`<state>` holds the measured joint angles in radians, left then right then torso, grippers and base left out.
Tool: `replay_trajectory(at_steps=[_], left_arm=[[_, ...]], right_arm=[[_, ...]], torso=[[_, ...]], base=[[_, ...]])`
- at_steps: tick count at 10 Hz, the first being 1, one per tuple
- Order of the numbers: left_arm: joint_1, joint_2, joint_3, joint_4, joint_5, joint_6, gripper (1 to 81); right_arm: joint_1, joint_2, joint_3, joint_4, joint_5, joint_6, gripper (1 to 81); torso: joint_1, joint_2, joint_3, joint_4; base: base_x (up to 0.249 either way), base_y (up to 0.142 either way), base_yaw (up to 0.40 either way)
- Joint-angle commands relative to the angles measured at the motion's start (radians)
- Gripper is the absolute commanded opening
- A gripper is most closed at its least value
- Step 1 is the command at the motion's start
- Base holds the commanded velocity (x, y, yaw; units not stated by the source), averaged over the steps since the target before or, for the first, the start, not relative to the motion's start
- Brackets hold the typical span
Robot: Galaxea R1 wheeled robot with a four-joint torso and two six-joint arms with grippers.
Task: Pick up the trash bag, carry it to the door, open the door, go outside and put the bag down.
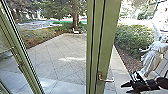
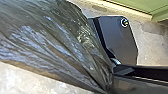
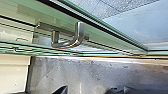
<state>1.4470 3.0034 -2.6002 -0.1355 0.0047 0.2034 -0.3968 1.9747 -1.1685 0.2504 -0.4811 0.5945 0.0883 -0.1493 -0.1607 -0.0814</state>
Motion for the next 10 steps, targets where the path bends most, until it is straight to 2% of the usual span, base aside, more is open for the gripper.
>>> replay_trajectory(at_steps=[1,4,6,7,10], left_arm=[[-0.041,0.003,0.008,-0.01,0.063,-0.004,1.0],[-0.041,-0.003,0.006,-0.009,0.063,-0.006,1.0],[-0.041,-0.003,0.006,-0.01,0.063,-0.006,1.0],[-0.041,-0.003,0.006,-0.009,0.063,-0.006,1.0],[-0.041,-0.004,0.006,-0.009,0.063,-0.006,1.0]], right_arm=[[0.143,0.048,-0.065,0.01,-0.045,0.071,81.1],[0.163,0.147,-0.167,0.01,-0.045,0.117,81.1],[0.175,0.189,-0.216,0.012,-0.051,0.123,81.1],[0.183,0.209,-0.238,0.01,-0.071,0.155,81.1],[0.212,0.25,-0.292,0.01,-0.074,0.215,81.1]], torso=[[0.0,0.0,0.0,0.0],[0.0,0.0,0.0,0.0],[0.0,0.0,-0.001,0.0],[0.0,0.0,-0.001,0.0],[0.0,0.0,-0.001,0.0]], base=[[0.0,0.0,0.0],[0.0,0.0,0.0],[0.0,0.0,0.0],[0.0,0.0,0.0],[0.0,0.0,0.0]])
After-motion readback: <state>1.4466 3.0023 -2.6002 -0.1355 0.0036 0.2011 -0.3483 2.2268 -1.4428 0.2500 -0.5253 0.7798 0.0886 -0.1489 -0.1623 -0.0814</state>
